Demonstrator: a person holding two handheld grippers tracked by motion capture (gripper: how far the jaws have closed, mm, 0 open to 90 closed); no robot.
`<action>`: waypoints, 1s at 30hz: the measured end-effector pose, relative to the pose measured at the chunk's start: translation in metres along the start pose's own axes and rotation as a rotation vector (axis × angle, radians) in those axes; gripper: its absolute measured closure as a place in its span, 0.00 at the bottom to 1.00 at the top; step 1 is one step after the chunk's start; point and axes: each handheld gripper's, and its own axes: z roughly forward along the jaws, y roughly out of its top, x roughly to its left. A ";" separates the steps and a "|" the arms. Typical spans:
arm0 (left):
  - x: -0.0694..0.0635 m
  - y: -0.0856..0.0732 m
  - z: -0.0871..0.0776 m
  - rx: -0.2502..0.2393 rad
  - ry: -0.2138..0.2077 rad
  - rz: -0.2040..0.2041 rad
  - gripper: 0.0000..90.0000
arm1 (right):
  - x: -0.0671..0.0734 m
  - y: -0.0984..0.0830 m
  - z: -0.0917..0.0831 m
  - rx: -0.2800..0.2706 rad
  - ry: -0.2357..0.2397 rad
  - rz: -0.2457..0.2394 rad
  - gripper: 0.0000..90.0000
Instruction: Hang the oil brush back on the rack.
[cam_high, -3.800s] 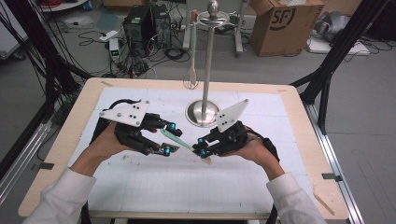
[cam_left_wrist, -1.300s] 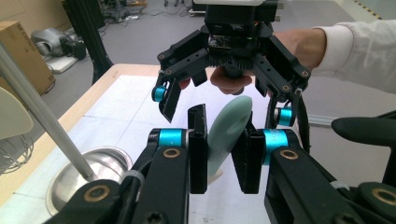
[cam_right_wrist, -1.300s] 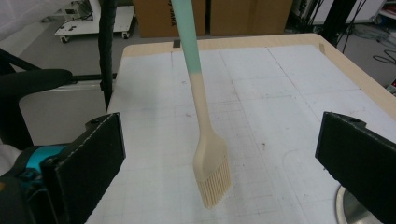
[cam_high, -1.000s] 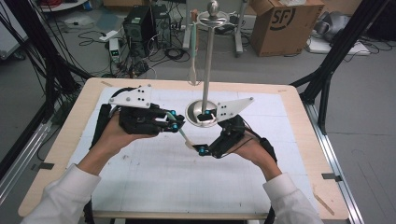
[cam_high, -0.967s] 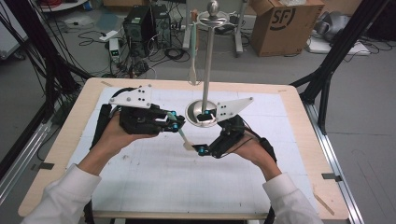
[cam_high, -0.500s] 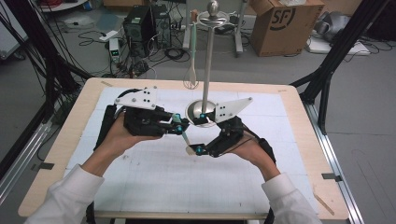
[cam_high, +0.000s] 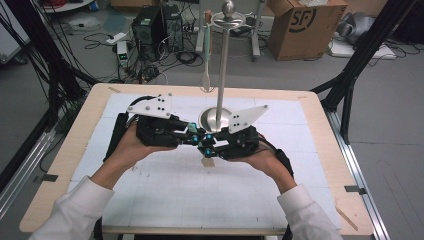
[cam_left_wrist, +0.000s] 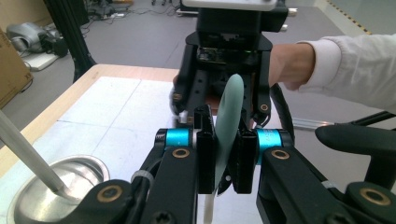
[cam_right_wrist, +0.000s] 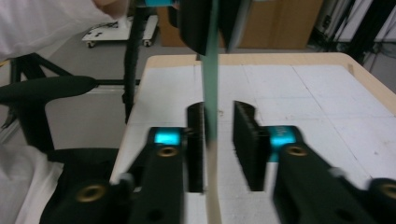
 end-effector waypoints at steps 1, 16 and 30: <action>0.000 0.000 0.000 -0.001 -0.003 0.001 0.92 | 0.001 0.001 0.000 -0.001 -0.006 -0.014 0.93; 0.000 -0.008 -0.007 0.037 0.126 0.050 0.27 | -0.005 0.002 -0.019 0.023 -0.001 0.034 0.95; 0.008 -0.045 -0.029 0.098 0.237 -0.020 0.02 | -0.024 0.011 -0.056 0.033 -0.062 0.101 0.95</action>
